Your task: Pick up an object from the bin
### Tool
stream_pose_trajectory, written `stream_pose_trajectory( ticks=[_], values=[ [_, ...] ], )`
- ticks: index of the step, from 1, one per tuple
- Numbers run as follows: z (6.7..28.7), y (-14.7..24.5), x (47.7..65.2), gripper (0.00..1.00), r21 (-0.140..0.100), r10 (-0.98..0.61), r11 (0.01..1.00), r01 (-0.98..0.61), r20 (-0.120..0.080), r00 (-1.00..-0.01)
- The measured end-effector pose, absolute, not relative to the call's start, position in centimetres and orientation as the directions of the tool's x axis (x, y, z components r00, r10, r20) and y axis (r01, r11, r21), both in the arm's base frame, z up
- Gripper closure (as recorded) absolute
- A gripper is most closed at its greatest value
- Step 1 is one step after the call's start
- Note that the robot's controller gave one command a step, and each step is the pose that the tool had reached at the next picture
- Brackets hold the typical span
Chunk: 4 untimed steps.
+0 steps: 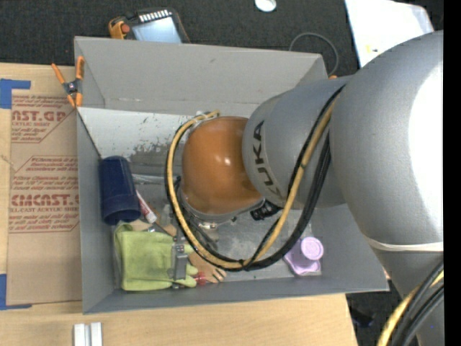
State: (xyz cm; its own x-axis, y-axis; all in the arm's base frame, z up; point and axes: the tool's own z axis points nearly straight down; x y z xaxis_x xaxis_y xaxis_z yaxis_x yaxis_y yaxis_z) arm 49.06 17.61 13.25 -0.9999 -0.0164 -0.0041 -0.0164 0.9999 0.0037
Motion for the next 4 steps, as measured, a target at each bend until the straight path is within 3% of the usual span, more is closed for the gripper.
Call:
stream_pose_trajectory(
  ticks=[1,2,3,4],
  values=[
    [9.9,18.3,48.6,0.0,0.002,-0.034,0.999,-0.034,0.001,-0.999],
    [10.8,17.3,49.4,0.0,0.002,0.33,0.944,0.33,0.001,-0.944],
    [8.6,16.3,49.0,0.0,0.003,0.316,0.949,0.316,0.0,-0.949],
    [7.0,23.0,50.2,1.0,-0.029,0.646,0.763,0.646,0.0,-0.764]
  ],
)
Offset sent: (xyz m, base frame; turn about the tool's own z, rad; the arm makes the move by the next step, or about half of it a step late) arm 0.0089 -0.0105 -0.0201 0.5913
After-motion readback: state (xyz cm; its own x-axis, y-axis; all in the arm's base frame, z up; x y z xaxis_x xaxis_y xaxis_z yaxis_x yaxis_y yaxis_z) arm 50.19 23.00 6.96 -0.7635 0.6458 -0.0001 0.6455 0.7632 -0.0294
